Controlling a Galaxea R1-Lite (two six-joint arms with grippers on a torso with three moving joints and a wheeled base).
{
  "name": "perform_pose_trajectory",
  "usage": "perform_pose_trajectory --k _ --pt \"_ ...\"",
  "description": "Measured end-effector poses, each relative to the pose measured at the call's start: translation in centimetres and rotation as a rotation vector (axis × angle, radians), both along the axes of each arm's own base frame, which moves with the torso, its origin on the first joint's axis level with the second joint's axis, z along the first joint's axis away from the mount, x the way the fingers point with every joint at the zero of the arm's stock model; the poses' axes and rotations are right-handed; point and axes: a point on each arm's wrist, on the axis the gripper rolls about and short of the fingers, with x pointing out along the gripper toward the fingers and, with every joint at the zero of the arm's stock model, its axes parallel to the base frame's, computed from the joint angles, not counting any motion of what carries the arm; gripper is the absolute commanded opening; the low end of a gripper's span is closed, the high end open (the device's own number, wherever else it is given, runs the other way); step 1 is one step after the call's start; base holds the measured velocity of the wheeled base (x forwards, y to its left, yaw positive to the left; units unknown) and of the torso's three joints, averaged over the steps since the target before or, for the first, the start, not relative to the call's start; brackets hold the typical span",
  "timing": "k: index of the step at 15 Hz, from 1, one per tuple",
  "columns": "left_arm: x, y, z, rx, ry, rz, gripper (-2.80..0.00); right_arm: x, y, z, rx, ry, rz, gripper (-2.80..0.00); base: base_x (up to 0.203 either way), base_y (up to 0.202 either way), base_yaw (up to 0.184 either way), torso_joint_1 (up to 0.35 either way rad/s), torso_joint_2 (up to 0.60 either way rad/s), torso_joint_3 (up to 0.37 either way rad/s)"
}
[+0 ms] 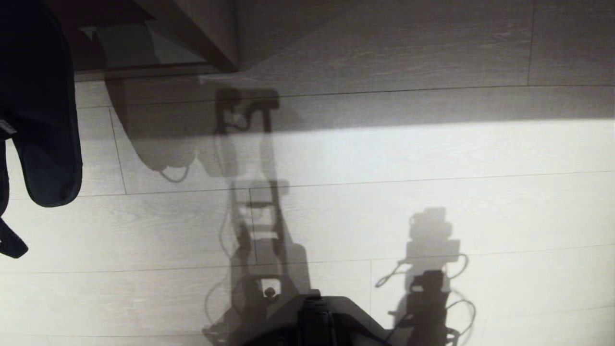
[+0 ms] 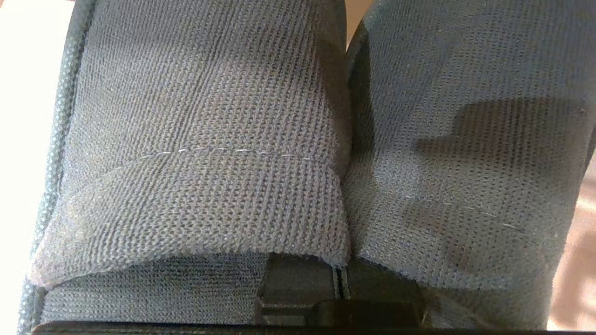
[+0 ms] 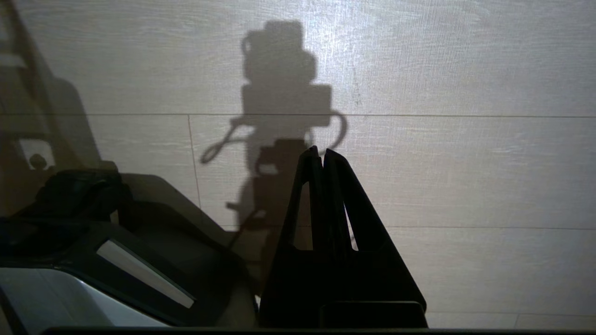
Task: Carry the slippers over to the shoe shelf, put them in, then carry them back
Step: Place the slippers into the shoe cabinet
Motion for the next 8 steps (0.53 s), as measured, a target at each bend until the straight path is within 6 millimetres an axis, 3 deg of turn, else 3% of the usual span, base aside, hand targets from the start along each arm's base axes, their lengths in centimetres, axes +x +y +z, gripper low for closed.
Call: perform_pose_trajectory --k 8 --pt "2.1 0.3 3.0 0.014 -0.155 -0.064 -2.8 0.0 0.0 0.0 0.0 0.0 0.0 -2.8 0.0 0.0 0.0 0.0 0.0 0.0"
